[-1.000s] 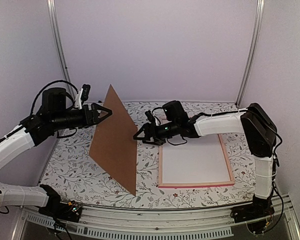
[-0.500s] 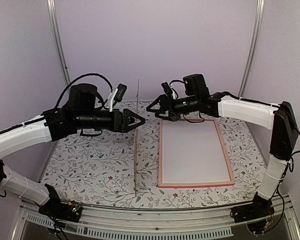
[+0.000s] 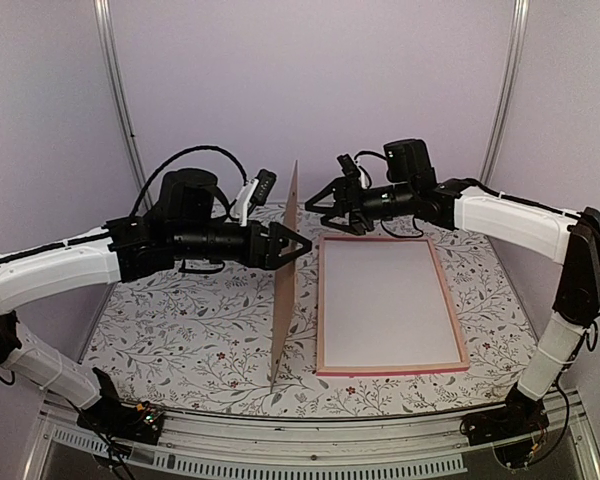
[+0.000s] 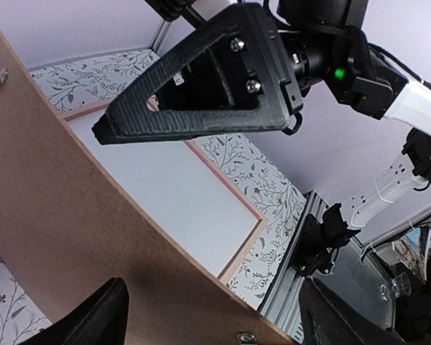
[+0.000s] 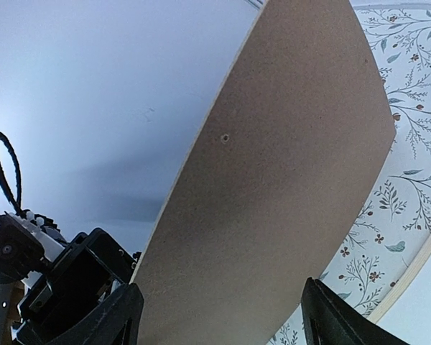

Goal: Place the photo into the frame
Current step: Turn over the backboard.

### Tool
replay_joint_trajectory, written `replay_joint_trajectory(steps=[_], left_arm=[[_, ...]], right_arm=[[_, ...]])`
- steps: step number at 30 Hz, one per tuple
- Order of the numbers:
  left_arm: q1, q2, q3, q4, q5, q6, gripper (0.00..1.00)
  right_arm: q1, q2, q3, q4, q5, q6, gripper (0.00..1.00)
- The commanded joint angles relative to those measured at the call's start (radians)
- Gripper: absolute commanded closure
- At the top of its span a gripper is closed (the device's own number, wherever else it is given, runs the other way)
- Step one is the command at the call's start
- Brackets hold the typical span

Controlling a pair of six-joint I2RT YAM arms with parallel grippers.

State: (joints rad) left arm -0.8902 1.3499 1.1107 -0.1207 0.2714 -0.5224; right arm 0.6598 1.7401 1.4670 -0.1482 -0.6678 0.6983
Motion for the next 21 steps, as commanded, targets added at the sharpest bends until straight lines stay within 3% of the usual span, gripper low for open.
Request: replay_joint_trajectory(steps=[1, 10, 21], left_arm=[[-0.015, -0.017, -0.019, 0.007, -0.03, 0.02, 0.16], [-0.014, -0.043, -0.037, 0.008, -0.049, 0.021, 0.16], [-0.02, -0.033, -0.022, 0.069, 0.026, 0.028, 0.1]], right_arm=[[-0.006, -0.044, -0.02, 0.054, -0.028, 0.03, 0.2], [-0.006, -0.031, -0.016, 0.068, -0.05, 0.058, 0.21], [0.009, -0.001, 0.017, 0.011, -0.031, 0.042, 0.23]])
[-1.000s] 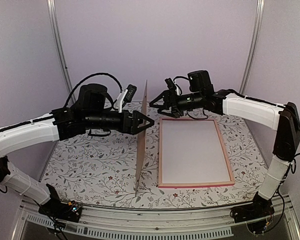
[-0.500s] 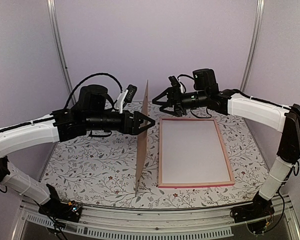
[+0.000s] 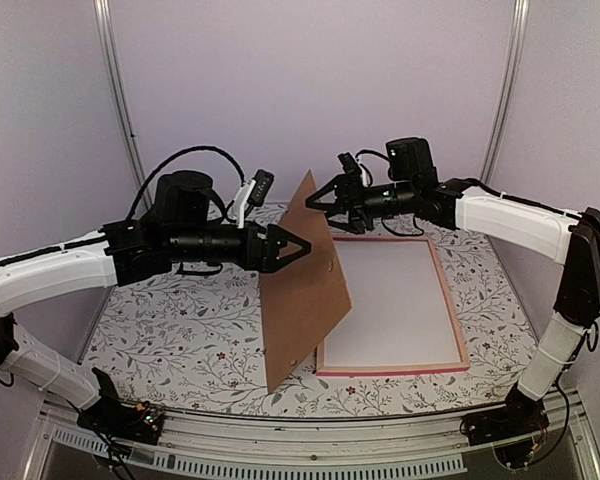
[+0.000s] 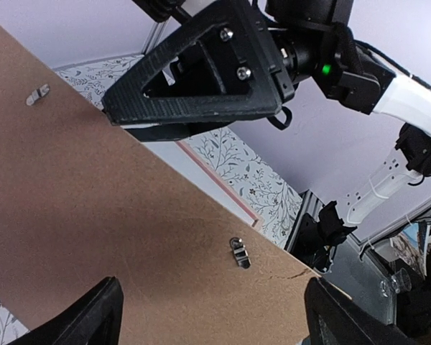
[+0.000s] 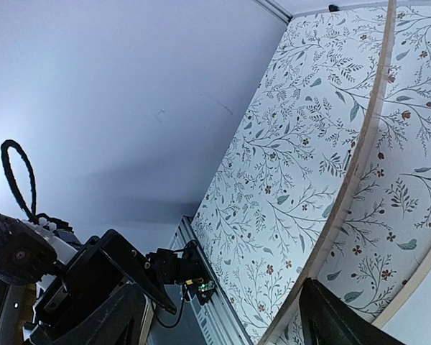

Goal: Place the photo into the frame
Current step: Turn over the backboard.

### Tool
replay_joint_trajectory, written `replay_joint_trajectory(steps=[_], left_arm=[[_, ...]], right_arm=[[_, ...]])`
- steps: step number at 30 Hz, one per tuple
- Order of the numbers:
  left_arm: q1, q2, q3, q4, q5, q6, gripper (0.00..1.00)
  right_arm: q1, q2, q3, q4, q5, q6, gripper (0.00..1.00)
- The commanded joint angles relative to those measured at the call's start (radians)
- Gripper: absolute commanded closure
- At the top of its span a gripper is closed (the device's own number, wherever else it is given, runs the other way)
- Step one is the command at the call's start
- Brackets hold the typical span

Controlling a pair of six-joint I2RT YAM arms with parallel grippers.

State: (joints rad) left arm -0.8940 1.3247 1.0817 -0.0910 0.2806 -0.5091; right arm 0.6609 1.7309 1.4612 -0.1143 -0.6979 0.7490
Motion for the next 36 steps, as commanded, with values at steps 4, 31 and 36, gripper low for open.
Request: replay_joint_trajectory(steps=[4, 31, 36], left_arm=[[-0.017, -0.054, -0.006, 0.018, -0.042, 0.024, 0.1], [0.014, -0.259, -0.14, -0.142, -0.375, 0.083, 0.08], [0.034, -0.249, -0.161, -0.136, -0.386, 0.08, 0.08]], right_arm=[[0.009, 0.004, 0.032, -0.12, 0.089, -0.062, 0.26], [-0.044, 0.045, -0.265, 0.094, 0.064, -0.084, 1.0], [-0.112, -0.041, -0.394, 0.235, -0.01, 0.004, 1.0]])
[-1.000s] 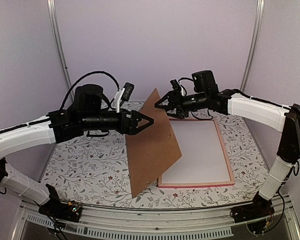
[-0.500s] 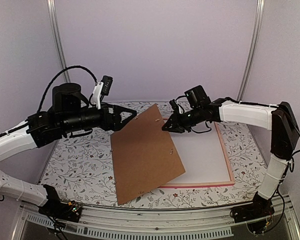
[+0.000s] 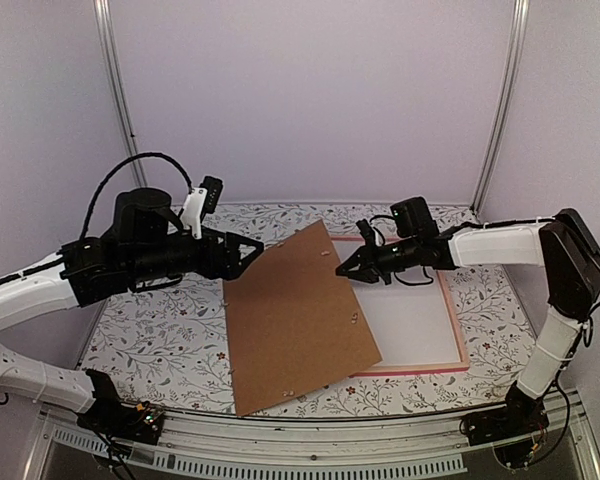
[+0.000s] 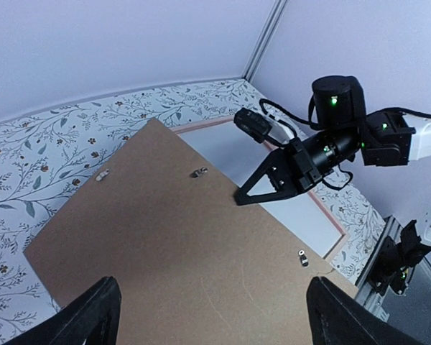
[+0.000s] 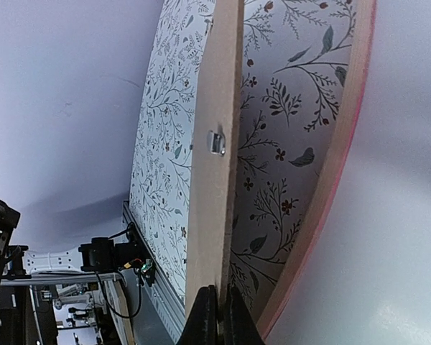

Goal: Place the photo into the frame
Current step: Place the backboard on the frame body.

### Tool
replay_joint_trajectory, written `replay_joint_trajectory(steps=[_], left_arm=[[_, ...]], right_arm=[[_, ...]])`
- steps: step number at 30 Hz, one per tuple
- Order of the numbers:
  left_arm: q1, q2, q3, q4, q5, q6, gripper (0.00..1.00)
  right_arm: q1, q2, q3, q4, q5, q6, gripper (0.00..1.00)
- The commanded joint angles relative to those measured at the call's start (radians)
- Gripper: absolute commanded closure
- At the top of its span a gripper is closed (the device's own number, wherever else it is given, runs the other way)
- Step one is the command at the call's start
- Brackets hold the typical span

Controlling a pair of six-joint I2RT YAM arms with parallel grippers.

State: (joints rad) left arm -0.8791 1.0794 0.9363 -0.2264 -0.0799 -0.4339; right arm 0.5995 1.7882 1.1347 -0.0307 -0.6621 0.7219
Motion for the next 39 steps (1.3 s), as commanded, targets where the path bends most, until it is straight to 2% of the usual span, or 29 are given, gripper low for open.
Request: replay_joint_trajectory(steps=[1, 10, 18, 26, 32, 39], left_arm=[[0.021, 0.0, -0.017, 0.0, -0.026, 0.005, 0.08], [0.027, 0.06, -0.037, 0.043, -0.011, 0.002, 0.08], [0.03, 0.102, -0.036, 0.069, 0.007, -0.002, 0.08], [0.031, 0.123, -0.033, 0.073, 0.009, 0.002, 0.08], [0.034, 0.137, -0.027, 0.077, 0.015, 0.003, 0.08], [0.035, 0.147, -0.016, 0.076, 0.022, 0.005, 0.08]], right_arm=[[-0.065, -0.114, -0.082, 0.153, -0.049, 0.033, 1.0], [-0.21, -0.283, -0.24, 0.205, -0.132, 0.076, 1.0], [-0.274, -0.317, -0.293, 0.262, -0.197, 0.126, 1.0], [-0.41, -0.368, -0.326, 0.284, -0.34, 0.173, 1.0], [-0.543, -0.432, -0.341, 0.202, -0.432, 0.155, 1.0], [-0.693, -0.457, -0.305, -0.037, -0.501, -0.001, 1.0]])
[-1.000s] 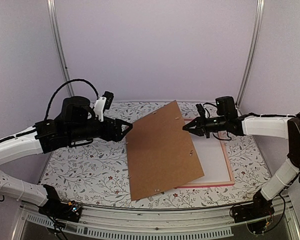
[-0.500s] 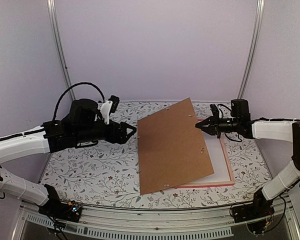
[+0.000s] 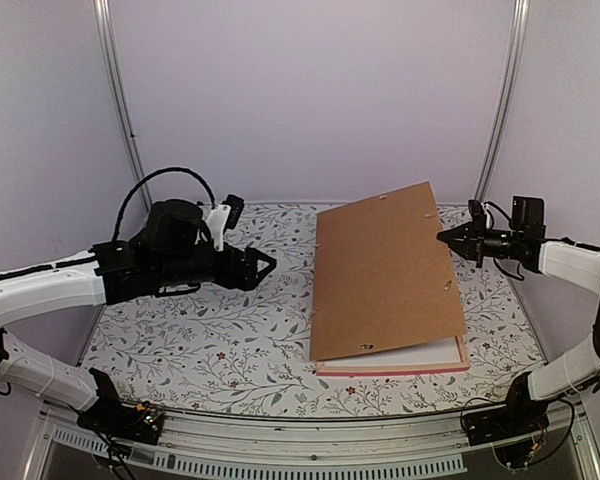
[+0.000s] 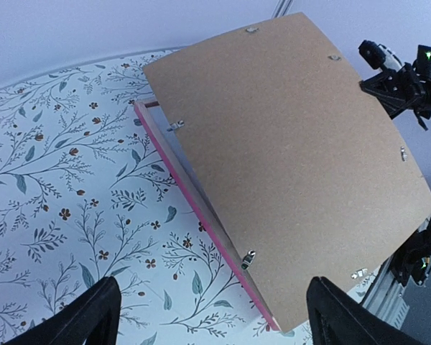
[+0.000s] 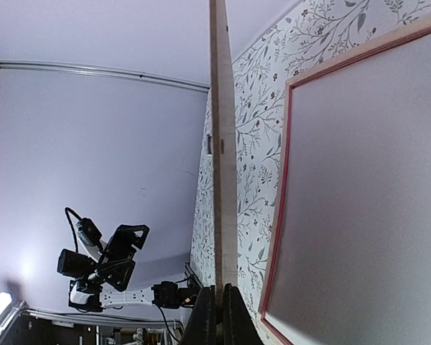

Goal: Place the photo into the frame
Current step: Place the backboard on the frame body.

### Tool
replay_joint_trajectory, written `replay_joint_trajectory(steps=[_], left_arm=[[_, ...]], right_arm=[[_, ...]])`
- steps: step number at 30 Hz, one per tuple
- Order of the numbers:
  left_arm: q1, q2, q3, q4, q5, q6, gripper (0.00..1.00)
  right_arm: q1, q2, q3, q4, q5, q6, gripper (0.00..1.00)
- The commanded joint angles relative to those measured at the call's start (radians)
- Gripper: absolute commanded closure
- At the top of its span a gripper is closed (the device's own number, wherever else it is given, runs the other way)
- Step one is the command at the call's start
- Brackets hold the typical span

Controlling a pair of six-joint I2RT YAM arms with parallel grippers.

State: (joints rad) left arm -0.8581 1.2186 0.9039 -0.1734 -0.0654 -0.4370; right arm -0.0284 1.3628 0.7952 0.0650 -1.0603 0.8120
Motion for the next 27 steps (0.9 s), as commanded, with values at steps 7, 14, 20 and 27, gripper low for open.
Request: replay_joint_trajectory(steps=[7, 14, 20, 27], left_arm=[[0.014, 0.026, 0.028, 0.026, 0.019, 0.009, 0.08], [0.014, 0.036, 0.032, 0.026, 0.021, 0.013, 0.08], [0.014, 0.041, 0.026, 0.035, 0.025, 0.012, 0.08], [0.014, 0.038, 0.017, 0.045, 0.033, 0.011, 0.08]], right_arm=[[-0.173, -0.025, 0.036, -0.228, -0.163, -0.2, 1.0], [-0.185, 0.067, 0.057, -0.238, -0.198, -0.259, 1.0], [-0.185, 0.111, 0.102, -0.231, -0.2, -0.246, 1.0], [-0.185, 0.149, 0.105, -0.154, -0.194, -0.194, 1.0]])
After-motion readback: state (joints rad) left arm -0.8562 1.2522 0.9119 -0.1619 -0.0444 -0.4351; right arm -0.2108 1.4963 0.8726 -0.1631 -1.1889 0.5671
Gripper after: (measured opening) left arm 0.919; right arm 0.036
